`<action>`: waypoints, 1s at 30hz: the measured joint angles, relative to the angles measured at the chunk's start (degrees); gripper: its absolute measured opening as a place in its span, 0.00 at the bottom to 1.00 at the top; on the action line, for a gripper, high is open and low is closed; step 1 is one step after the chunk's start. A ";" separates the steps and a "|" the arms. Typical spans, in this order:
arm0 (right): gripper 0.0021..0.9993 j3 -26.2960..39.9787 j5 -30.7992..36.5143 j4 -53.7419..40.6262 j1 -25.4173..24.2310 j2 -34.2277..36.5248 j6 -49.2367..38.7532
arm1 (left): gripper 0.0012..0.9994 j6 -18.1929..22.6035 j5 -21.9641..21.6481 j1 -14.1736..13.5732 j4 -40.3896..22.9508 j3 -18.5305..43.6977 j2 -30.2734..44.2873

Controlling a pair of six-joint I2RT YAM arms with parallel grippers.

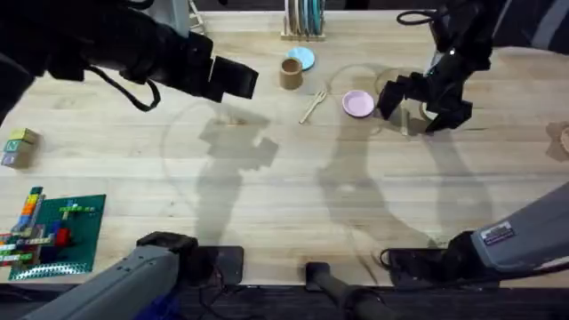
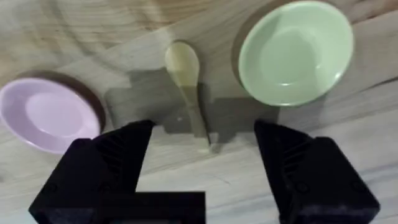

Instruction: Pick up a utensil and set it on the pink plate, then put the other utensil in the container.

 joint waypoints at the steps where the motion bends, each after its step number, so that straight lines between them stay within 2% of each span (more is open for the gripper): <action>1: 1.00 0.31 0.01 -0.02 -0.02 0.19 -0.03 | 0.99 0.00 0.00 0.00 0.00 0.00 0.00; 10: 0.91 0.67 -0.27 0.30 0.00 0.58 -0.08 | 0.99 0.00 0.00 0.00 0.00 0.00 0.00; 11: 0.88 0.67 -0.36 0.40 0.02 0.58 -0.06 | 0.99 0.00 0.00 0.00 0.00 0.00 0.00; 13: 0.74 0.69 -0.44 0.69 0.13 0.58 -0.07 | 0.99 0.00 0.00 0.00 -0.01 0.00 0.00; 16: 0.46 0.69 -0.42 1.15 0.22 0.58 0.14 | 0.99 0.00 0.00 0.00 0.00 0.00 0.00; 24: 0.08 0.69 -0.43 2.82 0.22 0.58 0.18 | 0.99 0.00 0.00 0.00 0.00 0.00 0.00; 26: 0.04 0.78 -0.34 2.95 0.22 0.57 0.18 | 0.99 0.00 0.00 0.00 0.00 0.00 0.00; 30: 0.04 0.80 -0.29 2.99 0.22 0.58 0.16 | 0.99 0.00 0.00 0.00 0.00 0.00 0.00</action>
